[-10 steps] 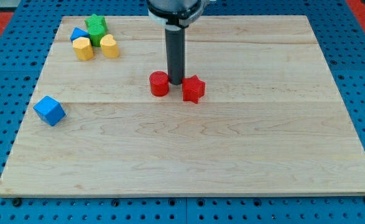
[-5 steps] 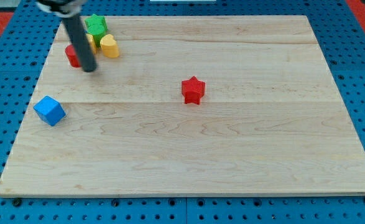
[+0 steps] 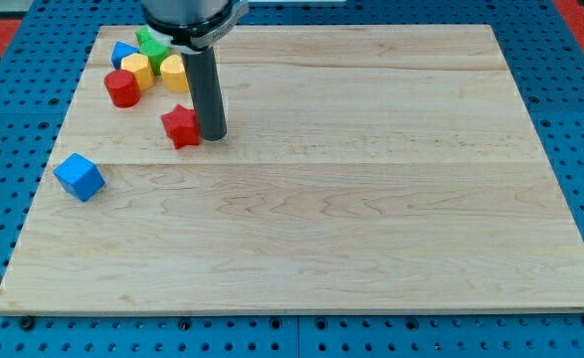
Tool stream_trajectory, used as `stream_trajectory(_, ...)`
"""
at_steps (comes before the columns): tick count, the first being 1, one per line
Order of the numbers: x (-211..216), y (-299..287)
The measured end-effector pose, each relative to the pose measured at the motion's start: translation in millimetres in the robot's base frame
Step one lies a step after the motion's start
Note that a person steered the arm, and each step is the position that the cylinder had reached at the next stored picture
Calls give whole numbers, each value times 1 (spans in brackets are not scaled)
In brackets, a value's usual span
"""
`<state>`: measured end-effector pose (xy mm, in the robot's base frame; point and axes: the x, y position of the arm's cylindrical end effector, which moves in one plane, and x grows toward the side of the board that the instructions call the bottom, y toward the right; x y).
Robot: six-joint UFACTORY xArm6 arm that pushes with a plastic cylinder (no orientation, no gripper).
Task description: Move the red blocks into the yellow hexagon
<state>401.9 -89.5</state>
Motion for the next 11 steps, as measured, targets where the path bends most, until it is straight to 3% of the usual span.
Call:
stream_trajectory(1, 20, 2)
stream_trajectory(3, -37, -94)
stream_trajectory(6, 96, -136)
stream_trajectory(7, 85, -142)
stream_trajectory(8, 52, -185)
stream_trajectory(9, 52, -214)
stream_trajectory(10, 54, -215)
stream_trajectory(11, 107, -180)
